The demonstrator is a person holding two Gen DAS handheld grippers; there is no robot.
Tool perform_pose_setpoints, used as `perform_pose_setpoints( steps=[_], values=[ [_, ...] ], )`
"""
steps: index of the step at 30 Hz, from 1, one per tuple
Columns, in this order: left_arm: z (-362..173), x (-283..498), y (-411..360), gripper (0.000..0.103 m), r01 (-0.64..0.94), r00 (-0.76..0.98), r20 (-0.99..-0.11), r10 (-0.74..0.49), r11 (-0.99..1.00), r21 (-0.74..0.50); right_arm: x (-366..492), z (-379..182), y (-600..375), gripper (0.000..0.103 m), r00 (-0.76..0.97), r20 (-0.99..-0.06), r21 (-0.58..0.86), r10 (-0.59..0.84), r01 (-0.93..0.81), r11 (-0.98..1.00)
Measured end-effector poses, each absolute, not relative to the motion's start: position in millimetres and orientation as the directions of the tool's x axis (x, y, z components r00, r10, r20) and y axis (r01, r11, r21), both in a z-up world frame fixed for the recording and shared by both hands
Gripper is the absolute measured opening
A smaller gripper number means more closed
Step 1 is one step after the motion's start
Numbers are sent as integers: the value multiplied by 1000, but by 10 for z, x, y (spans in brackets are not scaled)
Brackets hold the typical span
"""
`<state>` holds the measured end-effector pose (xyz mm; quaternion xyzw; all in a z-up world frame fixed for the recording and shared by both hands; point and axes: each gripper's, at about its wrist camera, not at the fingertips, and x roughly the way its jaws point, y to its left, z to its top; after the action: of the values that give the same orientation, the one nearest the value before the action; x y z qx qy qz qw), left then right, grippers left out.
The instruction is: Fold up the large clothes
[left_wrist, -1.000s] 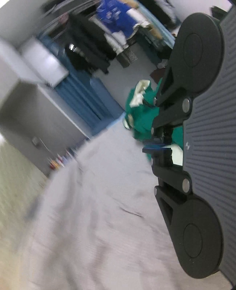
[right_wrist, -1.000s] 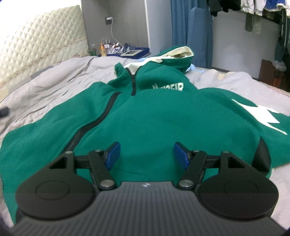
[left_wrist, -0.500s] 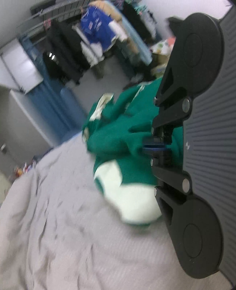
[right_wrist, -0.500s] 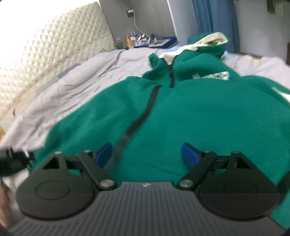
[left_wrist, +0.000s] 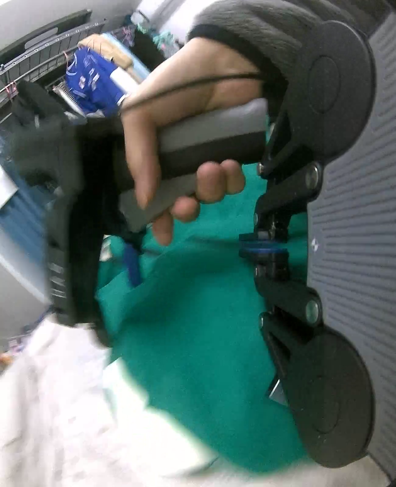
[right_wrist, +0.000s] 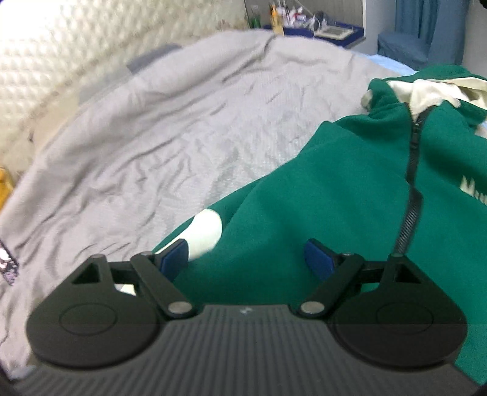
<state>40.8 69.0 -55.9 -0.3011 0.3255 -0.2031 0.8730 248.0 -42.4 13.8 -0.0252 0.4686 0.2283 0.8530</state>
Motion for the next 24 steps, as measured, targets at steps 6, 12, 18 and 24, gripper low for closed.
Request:
perform_pose_setpoints(
  steps=[6, 12, 18, 24],
  values=[
    [-449, 324, 1287, 1, 19, 820, -424, -384, 759, -651, 2608, -105, -165, 85, 427, -868, 85, 254, -377, 922],
    [-530, 312, 1840, 20, -141, 862, -439, -253, 713, -687, 2537, -321, -198, 53, 449, -874, -21, 186, -417, 909],
    [-708, 416, 2173, 53, -227, 854, -461, -242, 624, -748, 2304, -169, -401, 9, 509, -837, -37, 200, -418, 908],
    [-890, 596, 2236, 62, -305, 829, -503, -244, 557, -773, 2050, 248, -963, 7, 616, -758, -17, 216, -349, 937]
  ],
)
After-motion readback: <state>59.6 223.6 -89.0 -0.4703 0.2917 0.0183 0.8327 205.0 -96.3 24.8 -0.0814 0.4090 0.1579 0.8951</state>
